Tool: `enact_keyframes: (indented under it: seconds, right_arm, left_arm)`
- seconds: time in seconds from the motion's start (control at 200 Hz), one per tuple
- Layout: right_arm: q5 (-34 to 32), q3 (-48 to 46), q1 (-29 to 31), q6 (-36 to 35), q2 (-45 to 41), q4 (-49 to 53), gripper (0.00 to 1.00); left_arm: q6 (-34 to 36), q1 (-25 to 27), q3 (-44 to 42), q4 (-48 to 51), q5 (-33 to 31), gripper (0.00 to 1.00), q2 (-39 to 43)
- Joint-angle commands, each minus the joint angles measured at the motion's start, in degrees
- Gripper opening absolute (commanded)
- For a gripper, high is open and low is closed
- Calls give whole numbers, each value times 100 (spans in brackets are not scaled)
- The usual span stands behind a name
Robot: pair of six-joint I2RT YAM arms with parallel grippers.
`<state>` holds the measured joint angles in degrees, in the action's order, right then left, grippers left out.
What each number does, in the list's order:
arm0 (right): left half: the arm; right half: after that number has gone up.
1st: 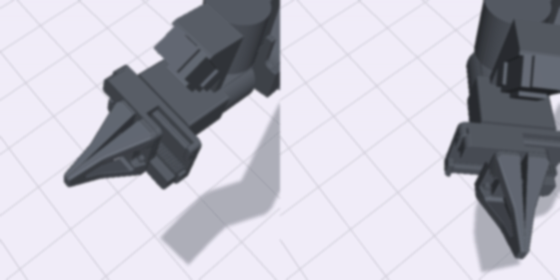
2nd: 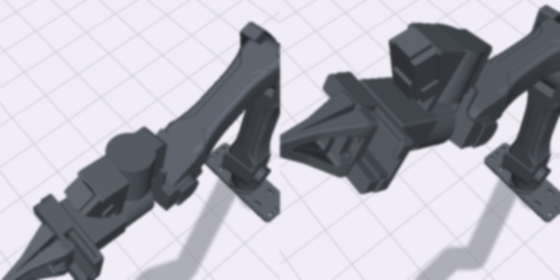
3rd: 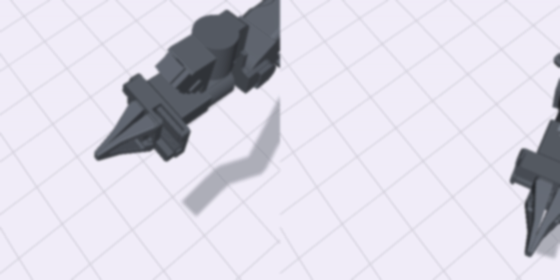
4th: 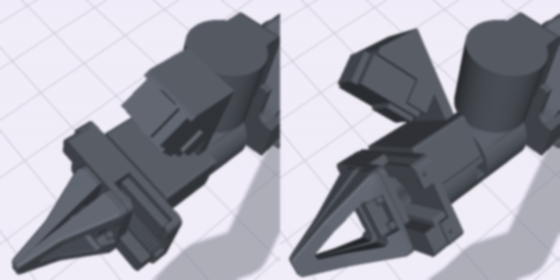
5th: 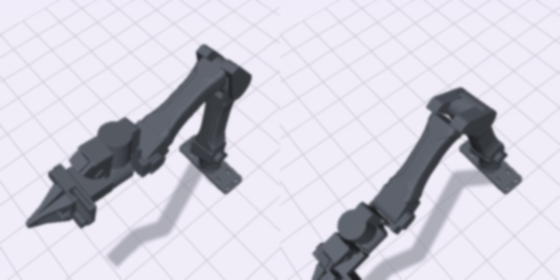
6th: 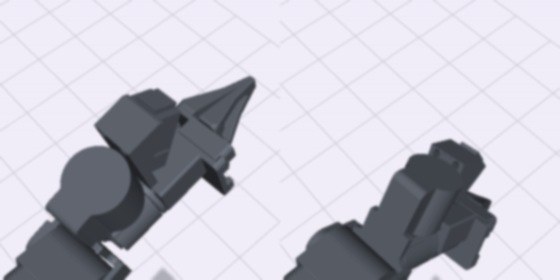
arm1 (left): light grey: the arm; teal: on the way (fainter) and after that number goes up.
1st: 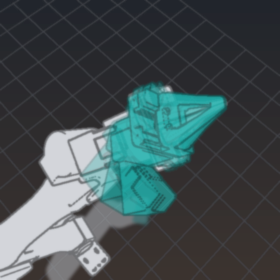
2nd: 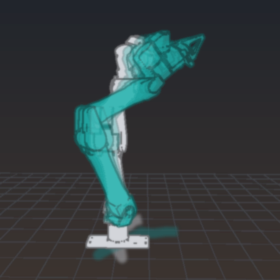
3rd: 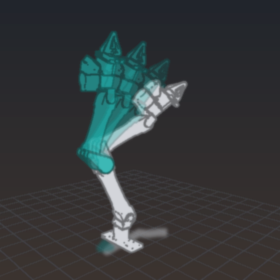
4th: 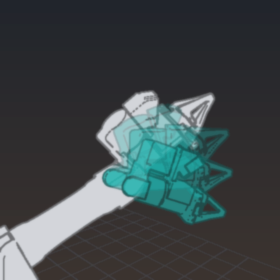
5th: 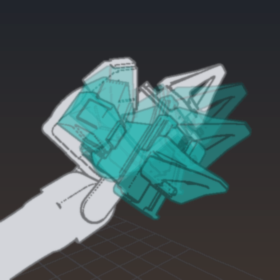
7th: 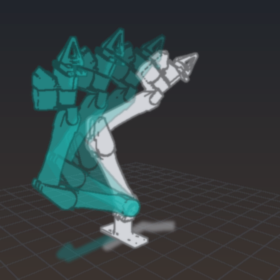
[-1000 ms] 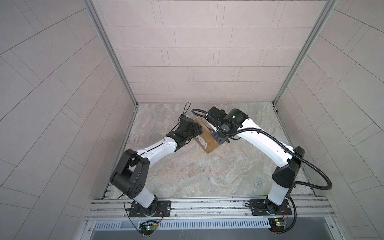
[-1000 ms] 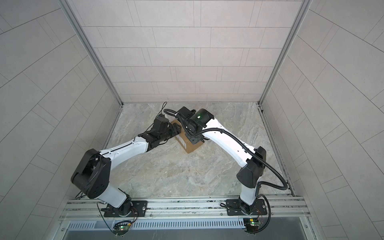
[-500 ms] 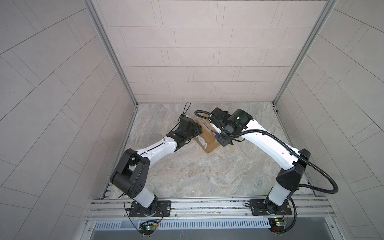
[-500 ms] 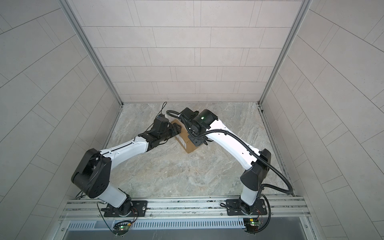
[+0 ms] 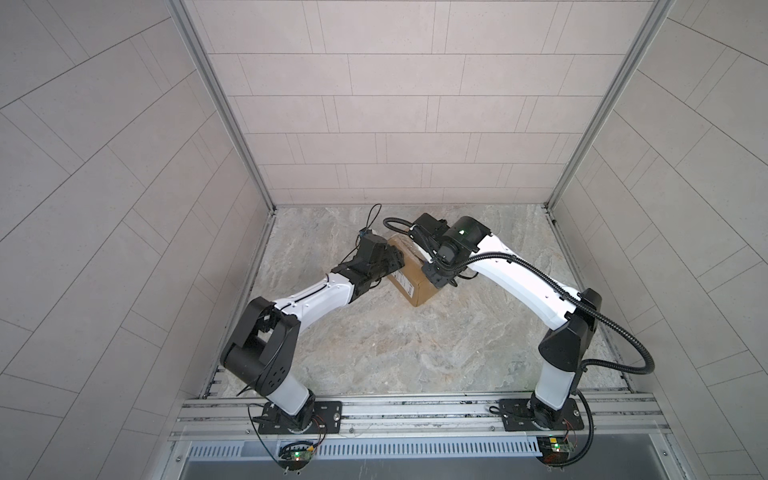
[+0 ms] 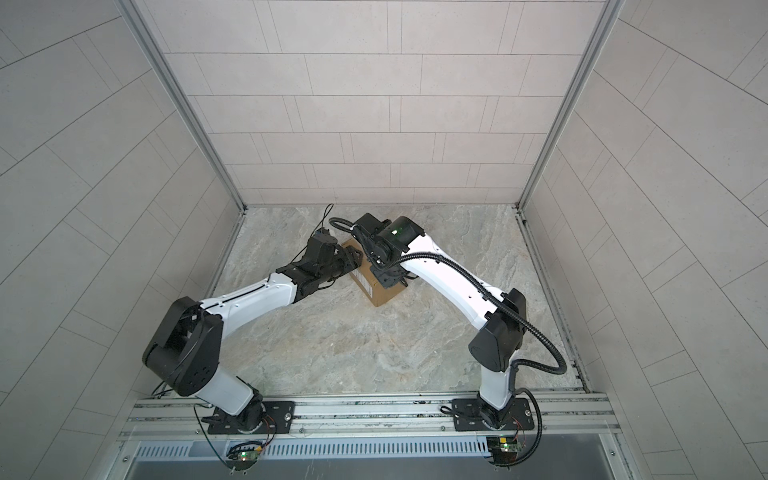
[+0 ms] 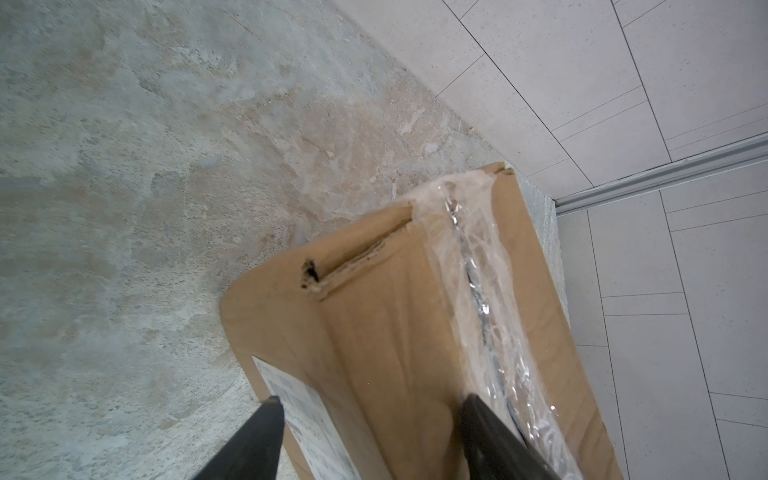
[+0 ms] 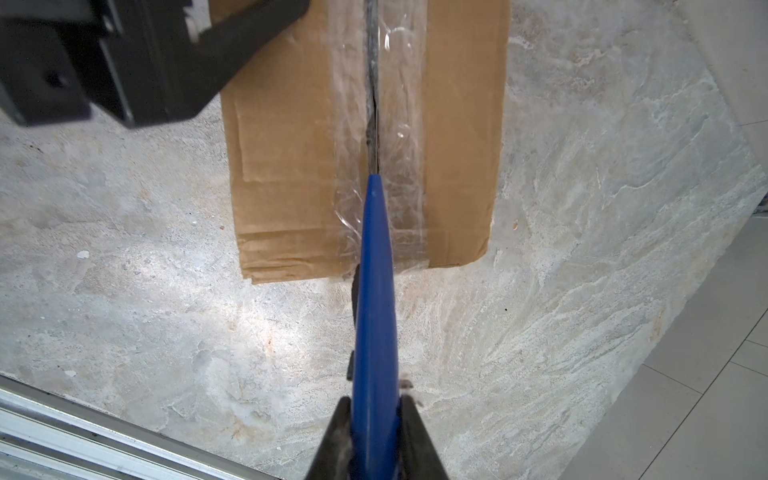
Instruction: Unpack the express box
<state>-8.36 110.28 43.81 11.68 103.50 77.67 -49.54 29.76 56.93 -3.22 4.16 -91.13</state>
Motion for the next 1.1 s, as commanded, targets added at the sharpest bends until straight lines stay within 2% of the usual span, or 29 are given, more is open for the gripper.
enact_keyframes:
  seconds: [0.0, 0.325, 0.841, 1.091]
  right_arm:
    - [-56, -98, -31, -83, -389, 694, 0]
    - [-24, -266, -30, -223, -682, 1216, 0]
    - [370, -19, -31, -52, 10, 109, 0]
    - [205, -116, -39, -109, -208, 466, 0]
  left_arm:
    - [14, -58, -259, 621, -188, 70, -270]
    - [32, -58, -246, 639, -187, 69, -274]
    - [-12, -58, -232, 551, -74, 69, -249]
    - [-12, -58, -260, 652, -161, 69, -232]
